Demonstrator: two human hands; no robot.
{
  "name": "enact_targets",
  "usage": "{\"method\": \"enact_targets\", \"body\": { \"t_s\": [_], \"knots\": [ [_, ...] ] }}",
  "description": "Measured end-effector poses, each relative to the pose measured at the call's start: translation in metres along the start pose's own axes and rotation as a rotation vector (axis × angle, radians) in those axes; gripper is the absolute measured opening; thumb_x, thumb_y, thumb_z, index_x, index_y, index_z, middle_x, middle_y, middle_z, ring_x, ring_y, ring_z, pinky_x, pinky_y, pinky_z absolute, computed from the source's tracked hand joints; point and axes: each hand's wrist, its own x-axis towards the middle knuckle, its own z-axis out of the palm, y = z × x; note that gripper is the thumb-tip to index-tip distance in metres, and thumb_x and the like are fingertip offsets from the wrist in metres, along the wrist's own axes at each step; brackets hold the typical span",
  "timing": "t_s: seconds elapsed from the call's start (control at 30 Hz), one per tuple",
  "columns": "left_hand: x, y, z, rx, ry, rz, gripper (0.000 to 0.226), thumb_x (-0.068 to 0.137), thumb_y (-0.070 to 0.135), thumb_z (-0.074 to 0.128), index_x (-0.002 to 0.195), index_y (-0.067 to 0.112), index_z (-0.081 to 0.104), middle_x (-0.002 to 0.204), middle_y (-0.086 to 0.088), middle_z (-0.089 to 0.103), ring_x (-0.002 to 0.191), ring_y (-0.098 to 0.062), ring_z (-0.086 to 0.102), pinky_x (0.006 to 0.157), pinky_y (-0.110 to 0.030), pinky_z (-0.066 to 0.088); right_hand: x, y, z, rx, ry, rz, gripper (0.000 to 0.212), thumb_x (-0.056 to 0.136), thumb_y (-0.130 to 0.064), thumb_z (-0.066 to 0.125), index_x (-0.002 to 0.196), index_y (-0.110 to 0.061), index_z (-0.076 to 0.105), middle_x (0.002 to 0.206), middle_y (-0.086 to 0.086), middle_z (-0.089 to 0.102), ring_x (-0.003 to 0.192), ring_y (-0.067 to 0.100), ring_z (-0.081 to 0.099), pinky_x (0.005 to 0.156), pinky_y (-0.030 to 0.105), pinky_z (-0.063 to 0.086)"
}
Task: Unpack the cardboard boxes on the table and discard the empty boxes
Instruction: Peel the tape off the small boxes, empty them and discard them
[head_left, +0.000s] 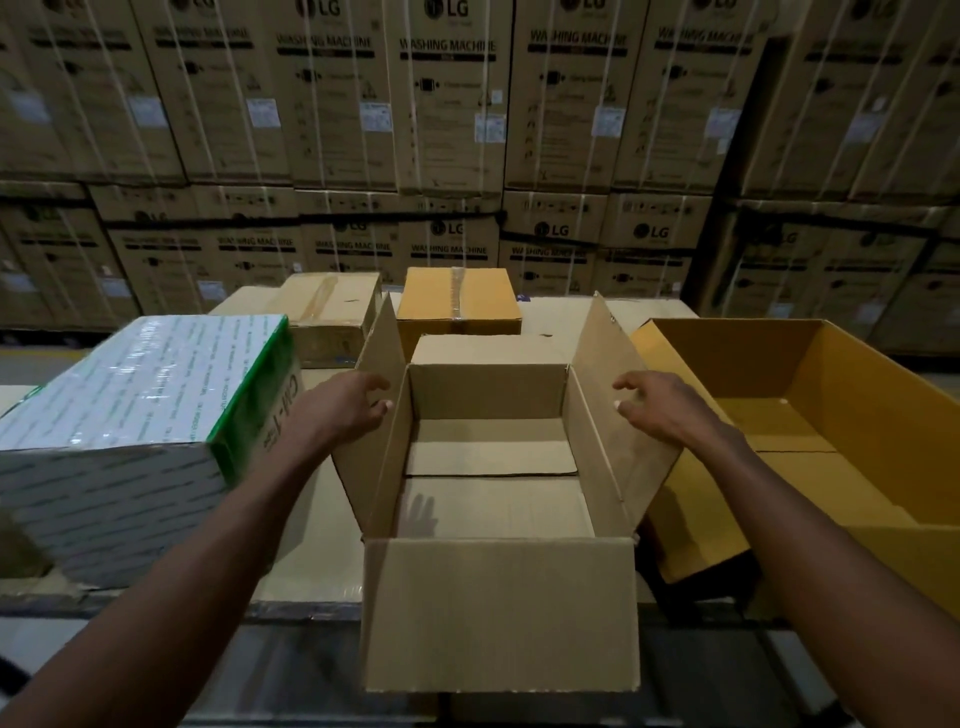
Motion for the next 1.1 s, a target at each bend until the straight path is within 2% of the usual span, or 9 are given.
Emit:
{"method": "enact_targets", "body": {
  "t_s": [0.2, 0.43, 0.57, 0.7, 0.77, 0.83, 0.9, 1.0, 1.1],
  "knots": [
    [0.052, 0.003, 0.001, -0.015, -0.113, 0.032, 0.042, 0.095, 0.035, 0.064, 0.135, 0.026, 0.058, 0.132, -0.004, 0.064, 0.108, -0.019, 0.065, 0.086, -0.039, 0.059, 0.039, -0.017, 0.001, -0.024, -0.058, 0.023, 0.048, 0.095, -0.037, 0.066, 0.142, -0.032, 0.057, 0.149, 0.007, 0.053, 0.129, 0.031, 0.054, 0.100, 0.049, 0.052],
    [0.082, -0.013, 0.018, -0.037, -0.135, 0.031, 0.033, 0.097, 0.031, 0.062, 0.129, 0.022, 0.063, 0.124, -0.003, 0.068, 0.102, -0.016, 0.065, 0.082, -0.032, 0.057, 0.074, -0.027, 0.007, -0.064, -0.117, 0.037, 0.043, 0.097, -0.030, 0.065, 0.139, -0.031, 0.059, 0.152, 0.010, 0.049, 0.134, 0.033, 0.050, 0.100, 0.046, 0.050],
    [0.093, -0.028, 0.012, -0.098, -0.153, 0.027, 0.027, 0.097, 0.030, 0.061, 0.122, 0.019, 0.068, 0.117, -0.004, 0.070, 0.097, -0.015, 0.066, 0.087, -0.036, 0.058, 0.085, -0.024, 0.008, -0.086, -0.139, 0.030, 0.034, 0.098, -0.029, 0.063, 0.132, -0.024, 0.067, 0.140, 0.011, 0.059, 0.119, 0.029, 0.059, 0.094, 0.043, 0.054],
    [0.095, -0.038, 0.015, -0.104, -0.129, 0.035, 0.024, 0.098, 0.028, 0.062, 0.117, 0.015, 0.071, 0.111, -0.003, 0.071, 0.089, -0.010, 0.065, 0.069, -0.022, 0.050, 0.086, -0.021, 0.011, -0.110, -0.096, 0.013, 0.029, 0.102, -0.032, 0.059, 0.119, -0.013, 0.073, 0.113, 0.010, 0.070, 0.094, 0.022, 0.064, 0.087, 0.044, 0.058],
    [0.096, -0.036, 0.020, -0.087, -0.087, 0.016, 0.020, 0.097, 0.024, 0.064, 0.110, 0.012, 0.072, 0.106, -0.005, 0.072, 0.080, -0.006, 0.062, 0.063, -0.018, 0.046, 0.086, -0.019, 0.011, -0.124, -0.068, 0.033, 0.029, 0.102, -0.032, 0.059, 0.116, -0.012, 0.073, 0.112, 0.011, 0.070, 0.092, 0.023, 0.065, 0.087, 0.045, 0.059],
    [0.095, -0.033, 0.021, -0.078, -0.029, -0.023, 0.014, 0.095, 0.016, 0.066, 0.105, 0.009, 0.072, 0.105, -0.008, 0.072, 0.076, -0.006, 0.060, 0.068, -0.021, 0.050, 0.085, -0.017, 0.008, -0.127, -0.047, 0.040, 0.028, 0.101, -0.031, 0.060, 0.117, -0.011, 0.072, 0.113, 0.012, 0.068, 0.092, 0.024, 0.065, 0.087, 0.046, 0.058],
    [0.094, -0.033, 0.019, -0.080, 0.003, -0.051, 0.010, 0.093, 0.010, 0.067, 0.101, 0.008, 0.072, 0.106, -0.011, 0.073, 0.079, -0.011, 0.063, 0.074, -0.027, 0.057, 0.082, -0.014, 0.005, -0.137, -0.032, 0.049, 0.024, 0.101, -0.026, 0.062, 0.116, -0.010, 0.072, 0.111, 0.012, 0.068, 0.090, 0.023, 0.065, 0.085, 0.044, 0.059],
    [0.088, -0.030, 0.011, -0.074, 0.021, -0.041, 0.008, 0.091, 0.006, 0.068, 0.097, 0.009, 0.071, 0.101, -0.009, 0.072, 0.080, -0.012, 0.067, 0.066, -0.022, 0.056, 0.076, -0.008, -0.002, -0.142, -0.004, 0.048, 0.021, 0.099, -0.021, 0.064, 0.113, -0.009, 0.073, 0.102, 0.008, 0.068, 0.083, 0.019, 0.064, 0.077, 0.039, 0.059],
    [0.078, -0.021, -0.003, -0.086, 0.060, -0.018, 0.007, 0.090, 0.003, 0.067, 0.093, 0.009, 0.070, 0.098, -0.008, 0.071, 0.079, -0.012, 0.068, 0.070, -0.028, 0.061, 0.066, -0.004, -0.018, -0.126, 0.018, 0.045, 0.019, 0.098, -0.019, 0.065, 0.112, -0.009, 0.073, 0.103, 0.008, 0.070, 0.082, 0.018, 0.065, 0.078, 0.041, 0.061]
  ]
}}
